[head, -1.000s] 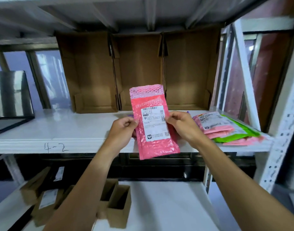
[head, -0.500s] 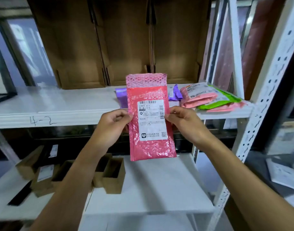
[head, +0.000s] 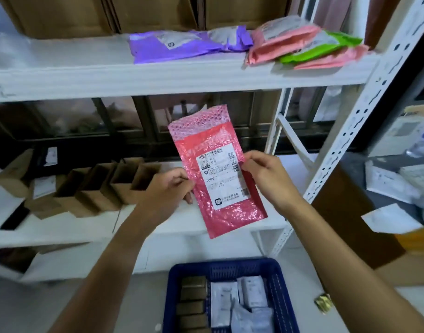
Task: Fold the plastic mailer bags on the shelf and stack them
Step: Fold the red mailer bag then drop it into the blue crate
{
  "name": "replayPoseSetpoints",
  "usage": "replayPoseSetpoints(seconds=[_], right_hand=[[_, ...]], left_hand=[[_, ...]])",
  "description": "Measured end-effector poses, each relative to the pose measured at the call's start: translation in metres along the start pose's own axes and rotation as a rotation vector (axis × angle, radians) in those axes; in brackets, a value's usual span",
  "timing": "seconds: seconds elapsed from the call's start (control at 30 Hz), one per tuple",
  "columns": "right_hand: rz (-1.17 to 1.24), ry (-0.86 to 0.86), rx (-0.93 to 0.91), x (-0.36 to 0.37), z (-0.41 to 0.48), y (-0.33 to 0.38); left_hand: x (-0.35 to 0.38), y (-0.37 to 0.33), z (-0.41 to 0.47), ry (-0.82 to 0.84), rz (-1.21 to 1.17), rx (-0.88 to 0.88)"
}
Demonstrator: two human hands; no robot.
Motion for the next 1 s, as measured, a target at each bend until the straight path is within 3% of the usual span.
replayPoseSetpoints(seconds=[0.53,0.77,1.0], right_hand=[[-0.006,-0.027,0.370,0.005,-0.049,-0.162],[0.019,-0.013,0.435,-0.012,-0.054,-0.210],[-0.005,0.073,0.474,-0.034,-0.068,-0.272]], left_hand=[[0.087,0.137,-0.016,0.181,-0.057,-0.275],[0.126,0.161,-0.018,0.158,-0.085,-0.332],[0.178,0.199,-0.033,0.032,-0.211,-0.420]])
Point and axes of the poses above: each hand's wrist, its own z-axis towards the middle knuckle, its own x-axis out of the palm, y = z × x, the point moved 2 cm from there along z, towards the middle knuckle, and after that the axes turned 2 degrees about -z, right-handed, at the moved point
